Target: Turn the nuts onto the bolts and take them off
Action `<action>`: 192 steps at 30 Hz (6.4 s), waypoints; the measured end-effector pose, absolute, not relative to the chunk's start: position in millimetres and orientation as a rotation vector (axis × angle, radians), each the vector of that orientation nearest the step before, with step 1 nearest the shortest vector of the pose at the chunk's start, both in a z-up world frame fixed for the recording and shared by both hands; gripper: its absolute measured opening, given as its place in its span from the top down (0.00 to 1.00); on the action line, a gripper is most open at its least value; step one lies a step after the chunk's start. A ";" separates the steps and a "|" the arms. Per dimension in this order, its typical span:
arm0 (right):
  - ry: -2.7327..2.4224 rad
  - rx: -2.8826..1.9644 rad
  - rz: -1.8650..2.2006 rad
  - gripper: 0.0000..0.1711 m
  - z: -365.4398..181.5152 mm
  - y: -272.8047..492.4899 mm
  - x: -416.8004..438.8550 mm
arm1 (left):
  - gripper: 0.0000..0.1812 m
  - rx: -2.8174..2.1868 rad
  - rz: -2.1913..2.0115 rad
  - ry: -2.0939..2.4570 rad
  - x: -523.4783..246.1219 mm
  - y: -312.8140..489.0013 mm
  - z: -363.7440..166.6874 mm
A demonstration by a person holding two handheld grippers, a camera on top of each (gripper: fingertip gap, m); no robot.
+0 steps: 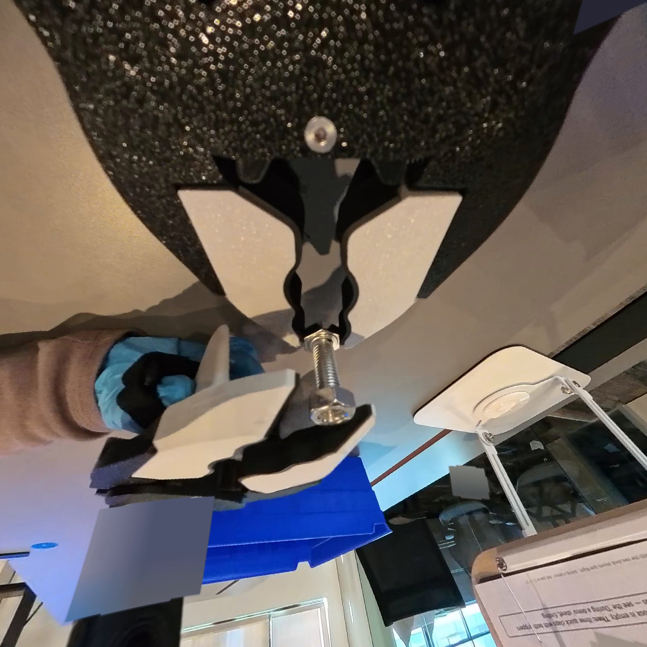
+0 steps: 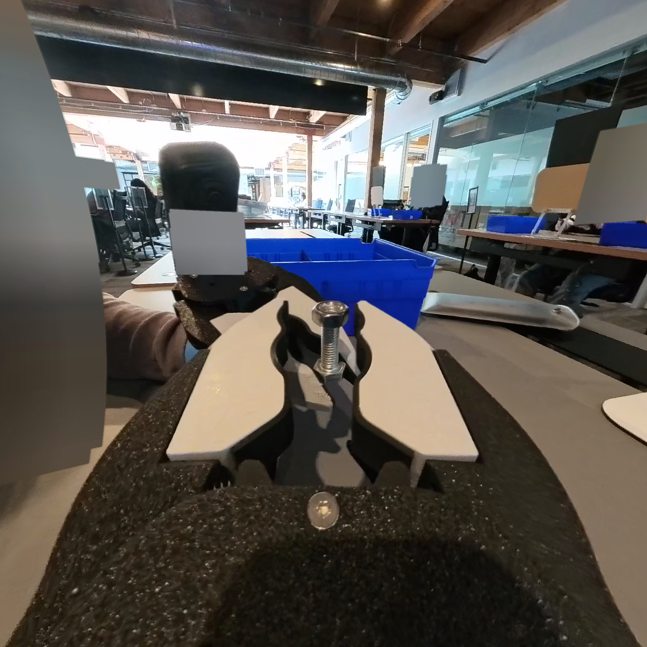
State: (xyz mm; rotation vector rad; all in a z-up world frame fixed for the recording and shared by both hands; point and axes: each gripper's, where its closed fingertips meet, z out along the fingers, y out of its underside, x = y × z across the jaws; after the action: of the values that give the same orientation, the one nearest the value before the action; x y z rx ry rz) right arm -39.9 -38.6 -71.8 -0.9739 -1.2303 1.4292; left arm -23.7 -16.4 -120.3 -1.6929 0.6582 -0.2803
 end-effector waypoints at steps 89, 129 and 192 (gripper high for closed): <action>-1.241 -1.051 1.288 0.78 -76.9 -30.8 -35.3 | 0.90 -1.733 -0.245 0.607 -33.9 -10.5 -123.0; -1.282 -1.047 1.353 0.95 -76.8 -41.7 -28.7 | 0.90 -1.736 -0.248 0.606 -34.2 -11.3 -123.2; -1.246 -1.017 1.271 0.89 -74.2 -37.0 -29.5 | 0.90 -1.741 -0.255 0.602 -34.4 -10.8 -123.2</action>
State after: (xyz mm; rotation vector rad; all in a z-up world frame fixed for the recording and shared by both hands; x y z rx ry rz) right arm -29.5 -37.0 -74.2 -1.0174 -1.2465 1.2707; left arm -34.4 -10.8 -123.2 -1.7405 0.6023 -0.2553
